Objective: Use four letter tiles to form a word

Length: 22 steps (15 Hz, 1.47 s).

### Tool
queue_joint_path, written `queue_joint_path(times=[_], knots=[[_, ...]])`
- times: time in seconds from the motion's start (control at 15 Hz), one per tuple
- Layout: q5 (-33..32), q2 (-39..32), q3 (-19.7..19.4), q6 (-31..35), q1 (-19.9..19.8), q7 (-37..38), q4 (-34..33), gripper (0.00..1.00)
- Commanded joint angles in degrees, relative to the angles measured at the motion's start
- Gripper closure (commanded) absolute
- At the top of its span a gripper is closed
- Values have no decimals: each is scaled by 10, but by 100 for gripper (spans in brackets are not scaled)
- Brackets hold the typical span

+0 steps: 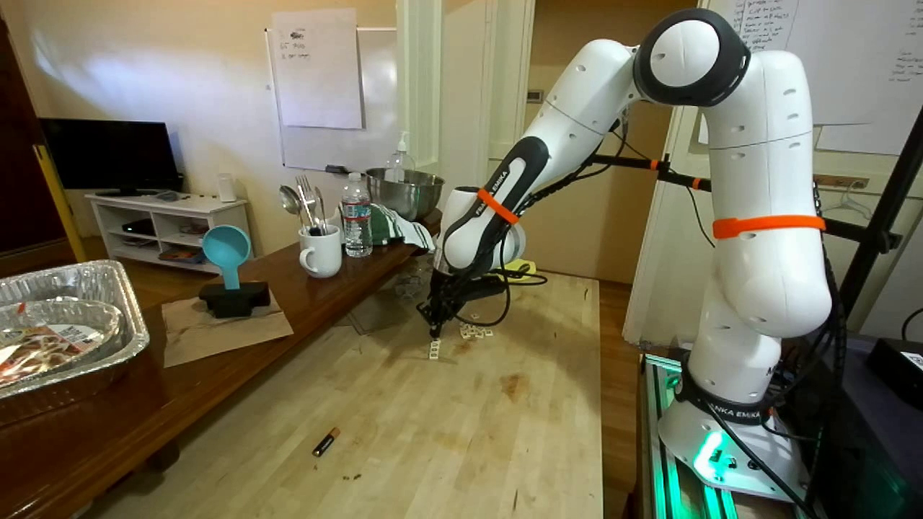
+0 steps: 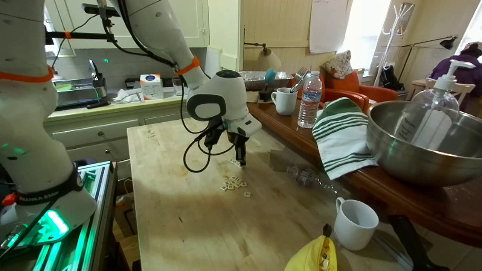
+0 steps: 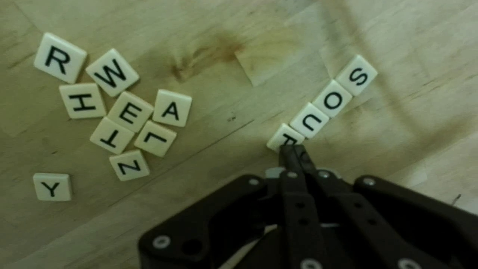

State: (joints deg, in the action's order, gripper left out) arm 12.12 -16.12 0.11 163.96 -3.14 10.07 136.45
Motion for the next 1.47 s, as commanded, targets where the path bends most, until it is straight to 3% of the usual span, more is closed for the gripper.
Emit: queue_joint_path(times=[0.0, 0.33, 0.4, 0.47, 0.87, 1.13, 1.4], knots=[[12, 20, 7, -14, -7, -22, 8, 100], [48, 45, 59, -32, -44, -160, 14, 100], [53, 50, 70, -40, -52, -202, 15, 93], [50, 56, 72, -47, -53, -230, 17, 72], [26, 85, 69, -86, -48, -397, 28, 30], [14, 96, 61, -100, -39, -467, 39, 1], [19, 83, 55, -86, -31, -472, 29, 0]])
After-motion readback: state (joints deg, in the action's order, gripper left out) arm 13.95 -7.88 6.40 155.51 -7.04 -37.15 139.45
